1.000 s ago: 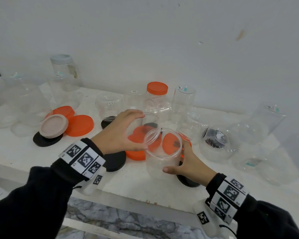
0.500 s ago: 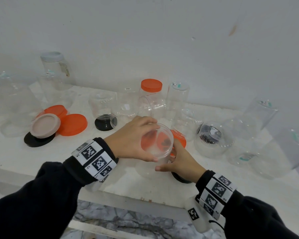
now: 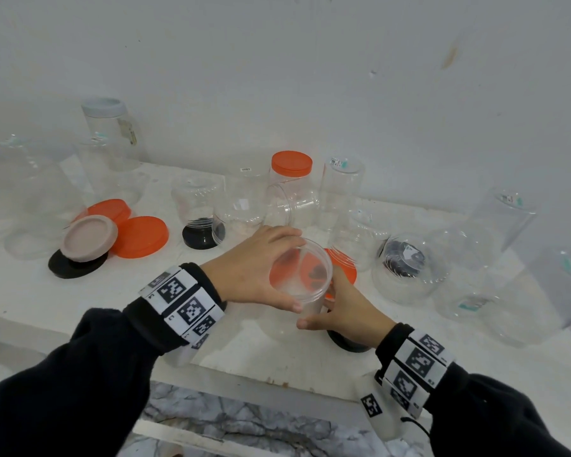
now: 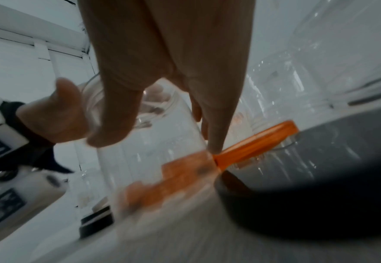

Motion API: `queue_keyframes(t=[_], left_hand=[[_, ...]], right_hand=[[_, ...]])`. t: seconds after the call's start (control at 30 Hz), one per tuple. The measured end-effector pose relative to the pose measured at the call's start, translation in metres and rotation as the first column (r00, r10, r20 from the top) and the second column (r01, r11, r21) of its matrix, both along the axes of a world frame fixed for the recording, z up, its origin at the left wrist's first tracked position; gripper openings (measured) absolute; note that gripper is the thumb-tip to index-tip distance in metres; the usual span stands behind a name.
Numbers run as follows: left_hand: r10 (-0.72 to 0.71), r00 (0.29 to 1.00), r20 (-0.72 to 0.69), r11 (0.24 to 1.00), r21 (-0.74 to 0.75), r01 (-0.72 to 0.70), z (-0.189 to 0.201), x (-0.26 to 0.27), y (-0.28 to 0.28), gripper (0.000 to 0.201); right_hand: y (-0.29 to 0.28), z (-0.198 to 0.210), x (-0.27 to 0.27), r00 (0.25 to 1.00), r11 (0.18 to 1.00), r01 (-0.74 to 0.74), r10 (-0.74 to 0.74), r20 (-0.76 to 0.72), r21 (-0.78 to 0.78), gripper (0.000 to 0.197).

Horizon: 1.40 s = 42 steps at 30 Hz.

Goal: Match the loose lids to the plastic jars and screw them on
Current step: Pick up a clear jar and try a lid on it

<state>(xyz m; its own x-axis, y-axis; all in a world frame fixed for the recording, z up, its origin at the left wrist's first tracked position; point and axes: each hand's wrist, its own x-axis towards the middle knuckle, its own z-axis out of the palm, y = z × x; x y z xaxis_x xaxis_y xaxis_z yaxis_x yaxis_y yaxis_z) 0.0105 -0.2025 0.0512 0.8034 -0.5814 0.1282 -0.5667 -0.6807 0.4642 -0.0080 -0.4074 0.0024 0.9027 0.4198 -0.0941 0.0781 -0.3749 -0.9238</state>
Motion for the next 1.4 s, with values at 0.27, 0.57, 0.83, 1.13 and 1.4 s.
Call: queue_keyframes(t=[0.27,0.57,0.83,1.13,1.4], left_hand=[[0.027,0.944,-0.33,0.872,-0.454,-0.183,-0.03,-0.016,0.008,0.13],[0.046,0.93,-0.366,0.726,-0.627,-0.283,-0.046,-0.022,-0.003,0.102],[0.106,0.918,-0.381,0.717,-0.611,-0.336,-0.05,-0.024,-0.003,0.104],[0.08,0.91,-0.407,0.711,-0.617,-0.339,-0.048,-0.024,-0.002,0.1],[0.061,0.905,-0.422,0.711,-0.618,-0.337,-0.048,-0.027,-0.003,0.1]], right_hand=[[-0.011,0.064,0.005,0.983,0.979,-0.132,0.149,0.107,-0.154,0.129],[0.036,0.101,0.02,0.873,0.613,-0.229,0.473,0.12,-0.756,0.098],[0.052,0.115,0.027,0.837,0.429,-0.276,0.546,0.003,-0.86,0.091],[0.054,0.119,0.024,0.872,0.439,-0.189,0.487,0.056,-0.878,0.085],[0.055,0.114,0.016,0.865,0.446,-0.206,0.499,0.051,-0.871,0.091]])
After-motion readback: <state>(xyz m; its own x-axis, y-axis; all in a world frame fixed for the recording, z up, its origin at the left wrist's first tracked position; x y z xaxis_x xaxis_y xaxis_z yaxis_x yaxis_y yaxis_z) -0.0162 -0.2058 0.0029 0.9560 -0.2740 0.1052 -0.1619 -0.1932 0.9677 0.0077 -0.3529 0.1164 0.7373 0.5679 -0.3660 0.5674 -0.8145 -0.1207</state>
